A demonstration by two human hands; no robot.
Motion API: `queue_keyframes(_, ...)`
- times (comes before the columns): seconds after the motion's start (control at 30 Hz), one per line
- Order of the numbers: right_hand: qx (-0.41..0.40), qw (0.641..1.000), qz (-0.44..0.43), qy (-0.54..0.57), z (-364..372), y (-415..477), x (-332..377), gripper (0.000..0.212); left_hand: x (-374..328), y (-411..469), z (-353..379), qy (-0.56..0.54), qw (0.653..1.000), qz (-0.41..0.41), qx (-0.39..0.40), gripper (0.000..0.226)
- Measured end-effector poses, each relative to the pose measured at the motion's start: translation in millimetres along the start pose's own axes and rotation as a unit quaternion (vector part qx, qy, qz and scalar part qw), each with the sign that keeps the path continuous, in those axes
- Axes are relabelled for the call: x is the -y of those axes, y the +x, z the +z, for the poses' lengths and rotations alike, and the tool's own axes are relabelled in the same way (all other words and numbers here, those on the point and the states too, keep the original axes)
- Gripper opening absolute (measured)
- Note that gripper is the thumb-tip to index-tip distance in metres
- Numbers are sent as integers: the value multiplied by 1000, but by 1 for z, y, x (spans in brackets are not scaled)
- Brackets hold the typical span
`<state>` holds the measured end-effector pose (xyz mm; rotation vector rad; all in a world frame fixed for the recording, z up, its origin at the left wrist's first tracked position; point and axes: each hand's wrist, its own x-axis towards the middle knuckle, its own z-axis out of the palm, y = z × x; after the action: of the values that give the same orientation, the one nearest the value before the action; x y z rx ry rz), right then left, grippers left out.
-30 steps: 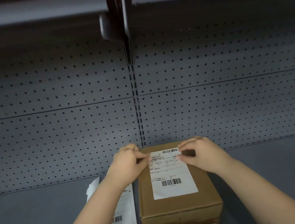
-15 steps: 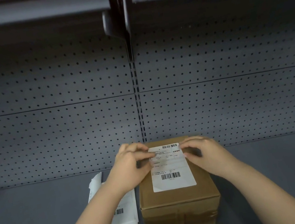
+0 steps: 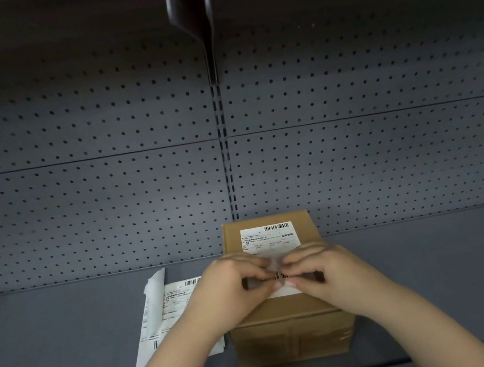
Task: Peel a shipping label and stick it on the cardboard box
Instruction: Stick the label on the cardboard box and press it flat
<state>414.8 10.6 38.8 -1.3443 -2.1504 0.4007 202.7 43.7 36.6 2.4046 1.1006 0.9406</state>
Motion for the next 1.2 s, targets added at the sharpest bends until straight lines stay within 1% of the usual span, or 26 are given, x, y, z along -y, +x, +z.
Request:
queue_keyframes(0.1, 12, 1000, 8, 15, -9, -7, -6, 23, 7, -7, -9, -18, 999, -26, -3, 10)
queue_keyframes(0.17, -11, 999, 22, 34, -16, -14, -14, 21, 14, -14, -16, -48, 998, -41, -17, 3)
queue_keyframes(0.27, -46, 997, 38, 58, -22, -23, -22, 19, 20, -23, -21, -83, 994, -61, -30, 3)
queue_keyframes(0.4, -49, 997, 34, 50, -22, -24, -21, 19, 18, -23, -22, -70, 996, -48, -18, 1)
queue_keyframes(0.47, -40, 999, 31, 19, -24, -21, -17, 18, 16, -24, -25, -33, 999, -24, -16, 6)
queue_keyframes(0.57, -52, 997, 4, -48, -22, -17, -4, 20, 7, -27, -22, 30, 998, 45, -7, 20)
queue_keyframes(0.67, -14, 999, -30, -38, -9, -15, 12, 23, -8, -28, -11, 28, 995, 89, 30, 28)
queue_keyframes(0.73, 10, 998, -51, -30, -1, -16, 15, 23, -12, -28, -6, 27, 994, 99, 30, 28)
queue_keyframes(0.87, 28, 998, -56, -18, -4, -20, 13, 27, -7, -30, -6, -29, 996, 83, 27, 24)
queue_keyframes(0.97, 37, 998, -52, -11, -14, -26, 7, 23, -1, -36, -12, -43, 997, 66, 7, 18)
queue_keyframes(1.07, 10, 999, -28, 21, -29, -38, -6, 19, 11, -46, -22, -49, 998, 32, -37, 15)
queue_keyframes(1.13, -15, 999, -9, 40, -36, -45, -12, 19, 17, -51, -26, -65, 997, 9, -46, 18)
queue_keyframes(1.2, -28, 999, 2, 35, -37, -47, -12, 17, 17, -52, -27, -69, 997, -1, -39, 15)
